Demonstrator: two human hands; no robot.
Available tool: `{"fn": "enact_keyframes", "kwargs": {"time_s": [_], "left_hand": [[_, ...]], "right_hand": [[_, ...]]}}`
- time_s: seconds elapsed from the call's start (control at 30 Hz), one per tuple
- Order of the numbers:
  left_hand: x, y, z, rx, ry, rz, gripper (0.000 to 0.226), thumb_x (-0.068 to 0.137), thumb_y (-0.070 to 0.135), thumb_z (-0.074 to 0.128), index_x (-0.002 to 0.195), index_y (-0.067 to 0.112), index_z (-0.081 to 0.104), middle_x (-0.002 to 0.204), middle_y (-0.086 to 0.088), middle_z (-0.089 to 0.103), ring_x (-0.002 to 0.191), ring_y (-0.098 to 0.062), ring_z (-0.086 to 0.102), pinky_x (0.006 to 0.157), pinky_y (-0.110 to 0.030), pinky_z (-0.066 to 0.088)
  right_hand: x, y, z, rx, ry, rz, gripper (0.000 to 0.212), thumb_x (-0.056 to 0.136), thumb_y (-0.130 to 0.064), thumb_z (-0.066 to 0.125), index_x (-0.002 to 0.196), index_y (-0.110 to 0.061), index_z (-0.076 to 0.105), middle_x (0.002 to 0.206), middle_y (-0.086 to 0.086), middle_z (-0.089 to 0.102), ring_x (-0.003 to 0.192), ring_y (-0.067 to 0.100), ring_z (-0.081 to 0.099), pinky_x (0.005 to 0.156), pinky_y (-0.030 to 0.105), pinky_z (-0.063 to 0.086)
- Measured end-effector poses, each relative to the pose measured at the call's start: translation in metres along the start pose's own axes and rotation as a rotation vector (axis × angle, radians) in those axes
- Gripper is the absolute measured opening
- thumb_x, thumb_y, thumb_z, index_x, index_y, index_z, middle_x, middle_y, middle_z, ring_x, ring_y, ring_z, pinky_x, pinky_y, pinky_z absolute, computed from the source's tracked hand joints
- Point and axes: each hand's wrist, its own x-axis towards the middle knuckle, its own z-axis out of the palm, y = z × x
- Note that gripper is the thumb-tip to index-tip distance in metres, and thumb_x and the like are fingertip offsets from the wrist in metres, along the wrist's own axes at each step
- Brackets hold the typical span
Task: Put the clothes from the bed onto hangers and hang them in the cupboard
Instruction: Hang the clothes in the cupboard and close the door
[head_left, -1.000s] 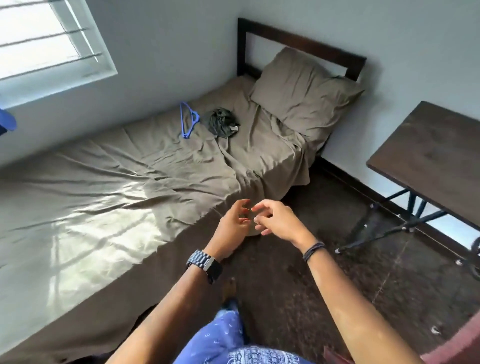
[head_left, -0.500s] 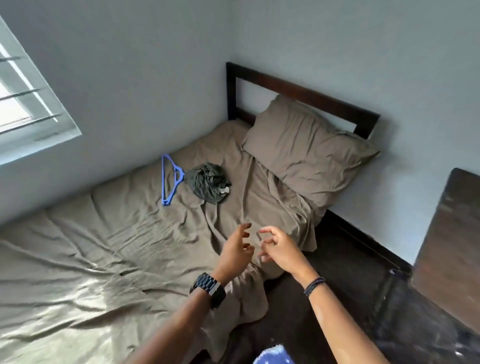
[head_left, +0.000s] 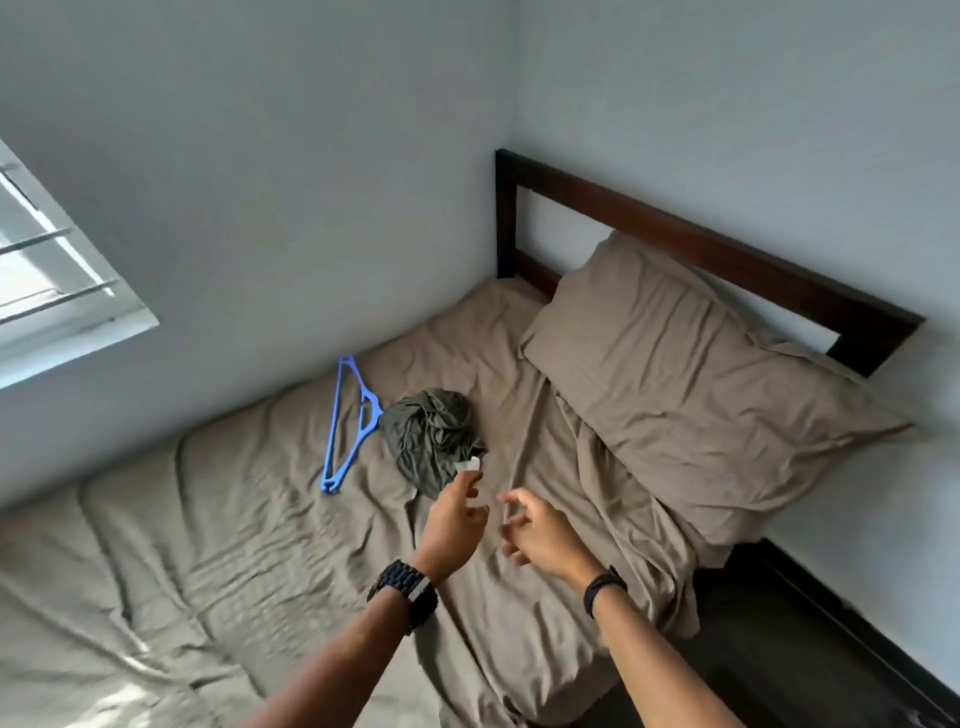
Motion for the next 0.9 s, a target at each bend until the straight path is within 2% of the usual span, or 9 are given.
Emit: {"fn": "enact_keyframes", "kwargs": {"time_s": [0.1,0.27,0.37,0.47,0.6,0.67,0.77,0.83,0.9], "left_hand": [[0.063,-0.018,0.003,0.043,0.002,-0.015,0.039,0.088,-0.003,0.053,0.126,0.006,0.048,0.112,-0.007,0.059,0.106,-0.025,0.059,0.091,-0.037,0.049],[0.126,-0.057,0.011,0.149,0.038,-0.010,0.036,0.088,-0.002,0.052,0.123,0.007,0.052,0.103,-0.003,0.059,0.091,-0.023,0.059,0.078,-0.028,0.045],[0.164,-0.093,0.013,0.258,0.004,-0.015,0.036,0.088,-0.001,0.050,0.124,0.005,0.054,0.110,-0.008,0.062,0.099,-0.024,0.059,0.079,-0.023,0.043],[0.212,-0.135,0.015,0.369,-0.037,0.023,0.036,0.086,-0.005,0.045,0.118,0.004,0.060,0.113,-0.011,0.065,0.104,-0.027,0.061,0.084,-0.026,0.045],[0.274,-0.196,0.017,0.456,-0.057,0.109,0.046,0.085,-0.008,0.044,0.127,0.006,0.054,0.120,-0.010,0.061,0.112,-0.025,0.057,0.085,-0.017,0.037],[0.304,-0.223,0.015,0.449,-0.060,0.168,0.059,0.084,-0.008,0.046,0.139,0.013,0.041,0.130,-0.008,0.053,0.118,-0.023,0.053,0.090,-0.018,0.036],[0.351,-0.256,0.015,0.477,-0.120,0.257,0.073,0.085,-0.003,0.054,0.148,0.019,0.025,0.133,-0.001,0.042,0.125,-0.022,0.046,0.099,-0.024,0.037],[0.373,-0.265,0.021,0.528,-0.135,0.317,0.063,0.087,0.005,0.059,0.144,0.016,0.036,0.131,-0.004,0.044,0.123,-0.023,0.048,0.102,-0.026,0.037],[0.383,-0.274,0.027,0.565,-0.099,0.407,0.038,0.089,0.010,0.059,0.127,0.013,0.056,0.120,-0.009,0.051,0.113,-0.026,0.054,0.095,-0.028,0.039]], "right_hand": [[0.066,0.003,-0.002,0.029,0.010,-0.030,0.036,0.090,-0.004,0.052,0.122,-0.021,0.055,0.078,0.000,0.061,0.072,0.022,0.063,0.065,0.034,0.051],[0.141,0.028,0.016,0.074,0.025,-0.036,0.041,0.090,-0.003,0.045,0.120,-0.029,0.056,0.089,0.006,0.066,0.078,0.022,0.065,0.070,0.035,0.052],[0.182,0.059,0.031,0.112,0.022,-0.048,0.039,0.090,-0.003,0.046,0.113,-0.033,0.058,0.084,0.001,0.062,0.077,0.024,0.064,0.071,0.037,0.054],[0.226,0.100,0.046,0.163,0.010,-0.064,0.051,0.086,0.007,0.045,0.096,-0.041,0.058,0.076,-0.003,0.057,0.067,0.015,0.056,0.058,0.027,0.048],[0.297,0.154,0.086,0.143,0.107,-0.100,0.067,0.081,0.012,0.047,0.085,-0.054,0.058,0.075,-0.007,0.054,0.061,0.002,0.050,0.061,0.015,0.041],[0.321,0.163,0.107,0.088,0.163,-0.108,0.066,0.082,0.009,0.048,0.089,-0.056,0.055,0.089,-0.008,0.060,0.068,0.002,0.053,0.066,0.010,0.041],[0.339,0.169,0.134,-0.038,0.304,-0.080,0.045,0.088,-0.003,0.051,0.118,-0.036,0.059,0.116,0.000,0.057,0.095,0.012,0.057,0.077,0.007,0.034],[0.345,0.175,0.144,-0.088,0.424,-0.018,0.043,0.089,-0.005,0.051,0.121,-0.031,0.060,0.113,0.002,0.051,0.106,0.017,0.054,0.084,0.010,0.032],[0.350,0.174,0.154,-0.063,0.504,0.022,0.043,0.085,0.001,0.051,0.113,-0.030,0.063,0.103,-0.002,0.048,0.105,0.019,0.054,0.088,0.019,0.038]]}}
